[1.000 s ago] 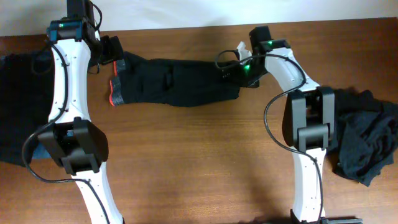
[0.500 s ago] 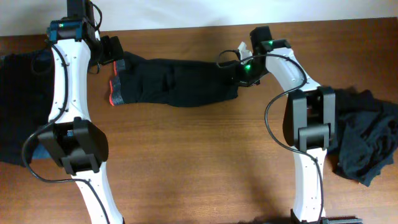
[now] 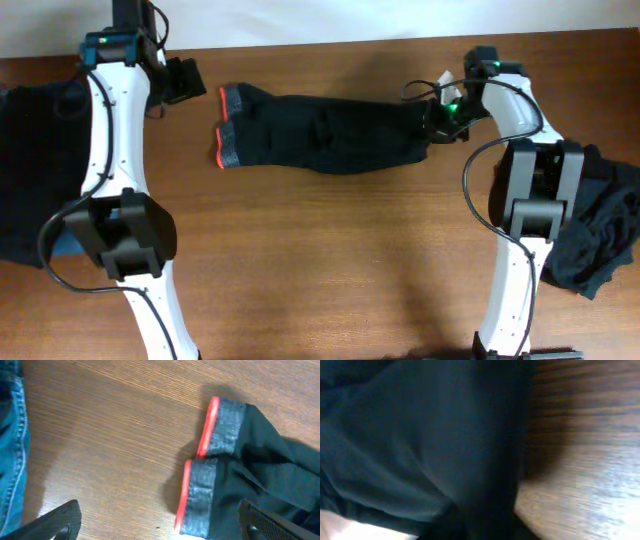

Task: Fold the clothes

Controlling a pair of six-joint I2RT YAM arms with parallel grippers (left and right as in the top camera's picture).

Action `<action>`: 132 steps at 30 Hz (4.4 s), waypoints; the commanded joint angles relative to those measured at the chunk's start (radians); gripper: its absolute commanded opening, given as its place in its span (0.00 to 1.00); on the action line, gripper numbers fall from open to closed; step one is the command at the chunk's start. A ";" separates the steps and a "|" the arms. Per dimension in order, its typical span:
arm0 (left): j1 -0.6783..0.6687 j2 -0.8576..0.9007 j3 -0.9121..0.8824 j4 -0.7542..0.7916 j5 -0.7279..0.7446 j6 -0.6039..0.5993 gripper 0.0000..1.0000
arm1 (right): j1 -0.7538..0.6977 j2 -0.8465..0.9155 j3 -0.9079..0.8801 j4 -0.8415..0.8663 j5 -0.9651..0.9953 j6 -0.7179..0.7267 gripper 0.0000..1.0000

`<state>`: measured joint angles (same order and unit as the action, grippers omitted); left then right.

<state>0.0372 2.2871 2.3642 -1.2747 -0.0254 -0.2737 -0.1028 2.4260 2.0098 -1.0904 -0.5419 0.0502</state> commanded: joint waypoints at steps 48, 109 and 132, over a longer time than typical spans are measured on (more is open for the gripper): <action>-0.031 0.430 0.006 0.134 0.684 0.193 0.20 | 0.011 0.002 0.312 -0.336 0.003 -0.106 0.99; 0.151 0.386 0.622 -0.413 0.410 0.236 0.00 | 0.011 0.004 0.290 -0.356 0.173 -0.095 0.99; -0.033 0.283 0.621 -0.315 0.290 0.191 0.01 | 0.012 0.004 0.290 -0.373 0.173 -0.095 0.98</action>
<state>0.0822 2.6049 2.9650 -1.6180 0.2634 -0.0723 -0.0975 2.4287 2.2993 -1.4597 -0.3813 -0.0452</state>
